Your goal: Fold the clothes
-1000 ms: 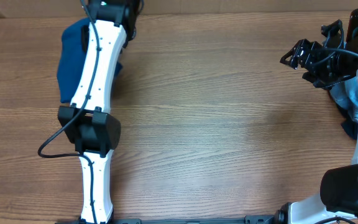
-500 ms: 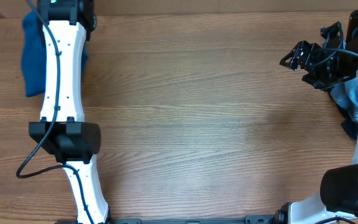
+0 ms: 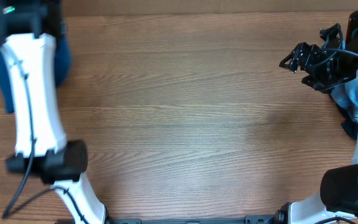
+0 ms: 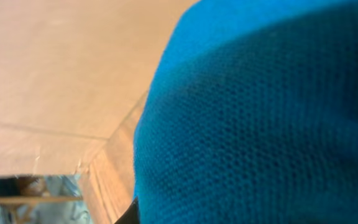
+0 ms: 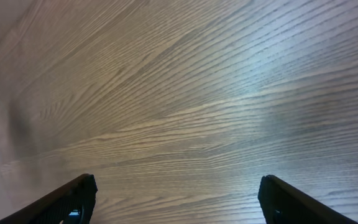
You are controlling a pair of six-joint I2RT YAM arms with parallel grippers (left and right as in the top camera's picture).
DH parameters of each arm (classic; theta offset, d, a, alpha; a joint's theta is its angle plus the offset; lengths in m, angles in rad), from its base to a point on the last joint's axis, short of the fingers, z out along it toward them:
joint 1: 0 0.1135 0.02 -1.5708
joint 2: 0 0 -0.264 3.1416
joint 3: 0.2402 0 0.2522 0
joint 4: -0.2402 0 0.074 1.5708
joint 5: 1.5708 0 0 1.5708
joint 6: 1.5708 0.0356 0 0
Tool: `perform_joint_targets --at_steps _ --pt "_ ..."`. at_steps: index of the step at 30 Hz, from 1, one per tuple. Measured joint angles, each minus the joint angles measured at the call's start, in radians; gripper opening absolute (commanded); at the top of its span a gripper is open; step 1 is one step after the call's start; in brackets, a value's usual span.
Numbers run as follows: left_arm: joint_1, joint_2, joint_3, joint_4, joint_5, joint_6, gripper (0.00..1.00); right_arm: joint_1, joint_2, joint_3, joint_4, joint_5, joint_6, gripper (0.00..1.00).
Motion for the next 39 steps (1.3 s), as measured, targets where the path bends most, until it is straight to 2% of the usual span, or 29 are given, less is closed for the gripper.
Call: perform_joint_targets --at_steps 4,8,14,21,25,33,39 --pt "0.088 -0.115 0.006 -0.006 0.026 -0.025 0.07 0.000 0.000 0.000 -0.005 0.000 0.000 0.87" --pt "0.207 -0.134 0.013 0.003 0.055 -0.057 0.06 0.000 0.000 0.000 -0.005 0.000 0.000 0.87" --pt "0.332 -0.019 0.012 0.040 0.094 -0.109 0.06 0.000 0.000 0.000 -0.005 0.000 -0.001 0.87" --pt "0.369 0.152 0.011 0.129 0.121 -0.126 0.07 0.000 0.000 0.000 -0.011 0.000 -0.001 0.88" --pt "0.369 0.262 0.009 0.305 0.152 -0.026 0.08 0.000 0.000 0.000 -0.010 0.000 0.000 0.88" --pt "0.369 0.351 0.003 0.624 0.310 0.339 0.04 0.000 0.000 0.000 -0.012 0.000 0.000 0.88" --pt "0.364 0.351 0.003 0.758 0.343 0.603 0.04 0.000 0.000 0.000 -0.012 -0.001 0.000 0.88"
